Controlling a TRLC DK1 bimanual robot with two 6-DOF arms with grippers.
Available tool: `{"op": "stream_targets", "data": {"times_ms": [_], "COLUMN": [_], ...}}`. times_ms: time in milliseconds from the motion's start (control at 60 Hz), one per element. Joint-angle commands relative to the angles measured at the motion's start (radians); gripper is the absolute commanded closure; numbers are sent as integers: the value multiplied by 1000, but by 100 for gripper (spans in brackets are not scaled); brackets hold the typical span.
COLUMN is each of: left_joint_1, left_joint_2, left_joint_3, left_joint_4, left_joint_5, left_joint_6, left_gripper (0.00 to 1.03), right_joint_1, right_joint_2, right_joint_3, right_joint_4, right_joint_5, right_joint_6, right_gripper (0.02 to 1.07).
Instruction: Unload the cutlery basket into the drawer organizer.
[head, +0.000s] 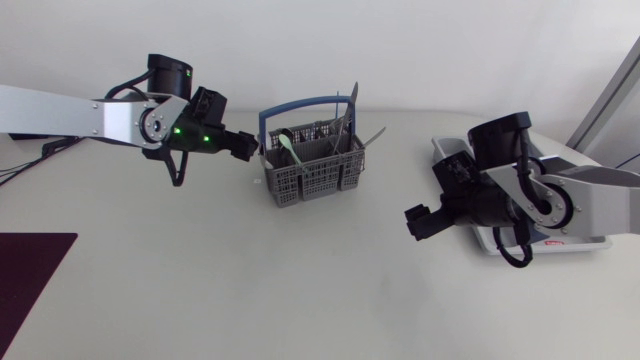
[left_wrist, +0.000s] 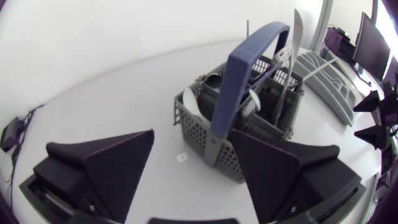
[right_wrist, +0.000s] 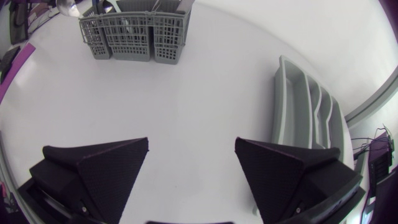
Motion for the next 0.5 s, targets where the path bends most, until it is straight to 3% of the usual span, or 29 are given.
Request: {"op": "stream_targets", "data": {"times_ms": [0, 150, 250, 333, 483], "left_joint_1": [-22, -35, -39, -39, -38], "left_joint_2": [46, 101, 139, 161, 178], "left_joint_3": [56, 112, 146, 158, 171], "left_joint_4": [17, 31, 46, 63, 91], "left_joint_5": [14, 14, 14, 14, 14], "left_joint_6": [-26, -20, -24, -24, -24], "left_gripper": [22, 25, 44, 46, 78], "right_joint_1": [13, 22, 30, 42, 48], "right_joint_2": [19, 30, 36, 39, 48], "right_joint_3": [23, 26, 32, 37, 50], "right_joint_4": [-5, 1, 1, 1, 3], "right_joint_5": [-8, -8, -8, -6, -6], "right_joint_6": [-16, -16, -16, -19, -30], "right_gripper": [7, 7, 7, 7, 7]}}
